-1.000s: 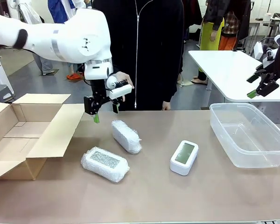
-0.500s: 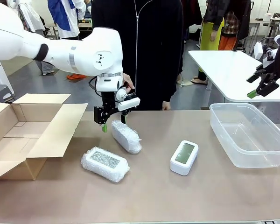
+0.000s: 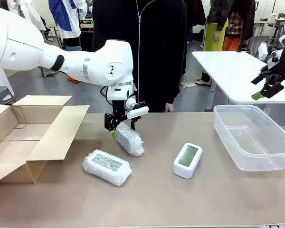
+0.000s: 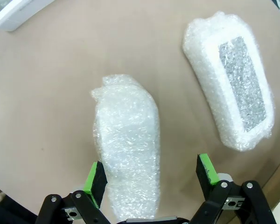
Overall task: Separate and place wrapped and unwrapped clocks.
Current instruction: Pick up the Digital clock indicated by the person.
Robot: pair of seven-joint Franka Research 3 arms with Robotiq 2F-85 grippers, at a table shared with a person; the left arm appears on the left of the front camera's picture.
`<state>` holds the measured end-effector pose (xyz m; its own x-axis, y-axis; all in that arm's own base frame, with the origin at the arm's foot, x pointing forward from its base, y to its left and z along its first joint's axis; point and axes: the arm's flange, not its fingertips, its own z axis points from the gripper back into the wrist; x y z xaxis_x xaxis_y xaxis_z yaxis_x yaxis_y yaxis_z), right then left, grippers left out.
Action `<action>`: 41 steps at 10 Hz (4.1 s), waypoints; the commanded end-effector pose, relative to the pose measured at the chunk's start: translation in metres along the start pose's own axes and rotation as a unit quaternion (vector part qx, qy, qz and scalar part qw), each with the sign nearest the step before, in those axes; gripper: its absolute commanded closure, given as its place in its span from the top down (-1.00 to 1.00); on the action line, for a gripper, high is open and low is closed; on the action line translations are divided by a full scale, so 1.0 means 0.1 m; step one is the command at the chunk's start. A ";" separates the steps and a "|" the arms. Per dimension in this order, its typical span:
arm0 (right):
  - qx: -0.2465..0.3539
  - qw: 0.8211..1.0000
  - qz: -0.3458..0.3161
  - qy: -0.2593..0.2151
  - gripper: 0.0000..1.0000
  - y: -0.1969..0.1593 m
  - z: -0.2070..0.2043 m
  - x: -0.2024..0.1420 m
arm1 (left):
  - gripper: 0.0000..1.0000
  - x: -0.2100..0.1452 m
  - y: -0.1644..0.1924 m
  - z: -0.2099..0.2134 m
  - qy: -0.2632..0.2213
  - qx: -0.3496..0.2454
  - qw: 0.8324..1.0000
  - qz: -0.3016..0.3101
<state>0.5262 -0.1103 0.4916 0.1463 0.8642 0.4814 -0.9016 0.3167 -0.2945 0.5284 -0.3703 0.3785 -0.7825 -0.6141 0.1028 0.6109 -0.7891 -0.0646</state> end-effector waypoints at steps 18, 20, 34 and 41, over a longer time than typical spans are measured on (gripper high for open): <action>0.002 1.000 0.002 0.000 1.00 0.01 0.00 -0.01 | -0.27 -0.31 0.10 -0.31 0.020 -0.039 0.999 -0.019; 0.002 1.000 0.002 0.000 1.00 0.01 0.00 -0.01 | -0.67 -0.31 0.10 -0.31 0.018 -0.037 0.999 -0.019; 0.002 1.000 0.002 0.000 1.00 0.01 0.00 -0.01 | -0.36 0.01 -0.03 0.88 0.070 -0.005 0.988 0.137; 0.002 1.000 0.002 0.000 1.00 0.01 0.00 -0.01 | -1.00 0.06 -0.12 1.10 0.065 0.012 0.985 0.158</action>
<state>0.5262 -0.1103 0.4915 0.1464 0.8642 0.4814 -0.9017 0.3167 -0.2944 0.5334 -0.3662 0.4837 -0.5709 -0.8201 -0.0373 0.8206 -0.5687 -0.0564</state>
